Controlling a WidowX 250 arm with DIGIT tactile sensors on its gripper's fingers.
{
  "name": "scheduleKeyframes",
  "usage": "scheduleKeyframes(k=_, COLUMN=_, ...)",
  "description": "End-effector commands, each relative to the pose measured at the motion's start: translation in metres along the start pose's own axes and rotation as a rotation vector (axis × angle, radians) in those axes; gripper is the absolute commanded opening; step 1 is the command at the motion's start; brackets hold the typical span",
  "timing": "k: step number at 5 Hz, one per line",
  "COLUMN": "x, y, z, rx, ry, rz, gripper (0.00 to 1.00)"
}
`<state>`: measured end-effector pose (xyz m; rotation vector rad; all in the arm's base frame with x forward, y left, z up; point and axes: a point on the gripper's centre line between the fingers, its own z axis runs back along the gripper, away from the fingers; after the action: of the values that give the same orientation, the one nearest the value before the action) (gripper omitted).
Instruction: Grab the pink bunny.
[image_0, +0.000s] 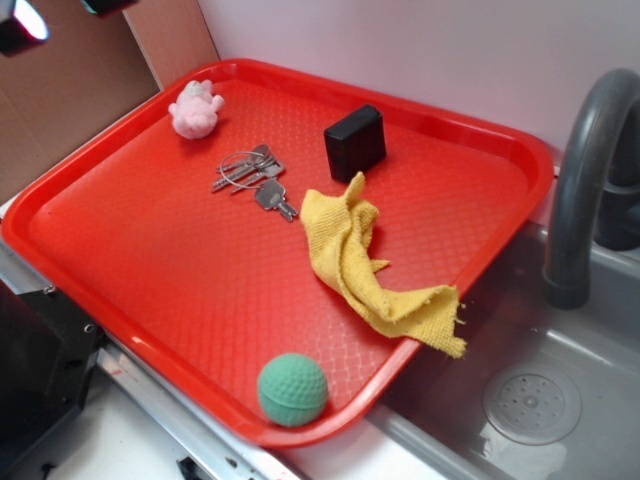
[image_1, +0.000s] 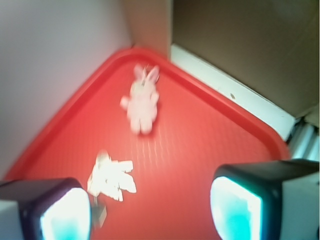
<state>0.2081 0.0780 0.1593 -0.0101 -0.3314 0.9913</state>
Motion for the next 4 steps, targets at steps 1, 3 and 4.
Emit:
scheduleKeyframes(k=1, x=0.056, y=-0.007, z=-0.059, rx=-0.002, ry=-0.108, rz=0.043, gripper=1.0)
scheduleKeyframes(k=3, x=0.062, y=-0.005, z=-0.121, rx=0.138, ry=-0.098, rz=0.016, gripper=1.0)
scheduleKeyframes(k=4, x=0.058, y=-0.005, z=-0.147, rx=0.112, ry=-0.007, rz=0.002, gripper=1.0)
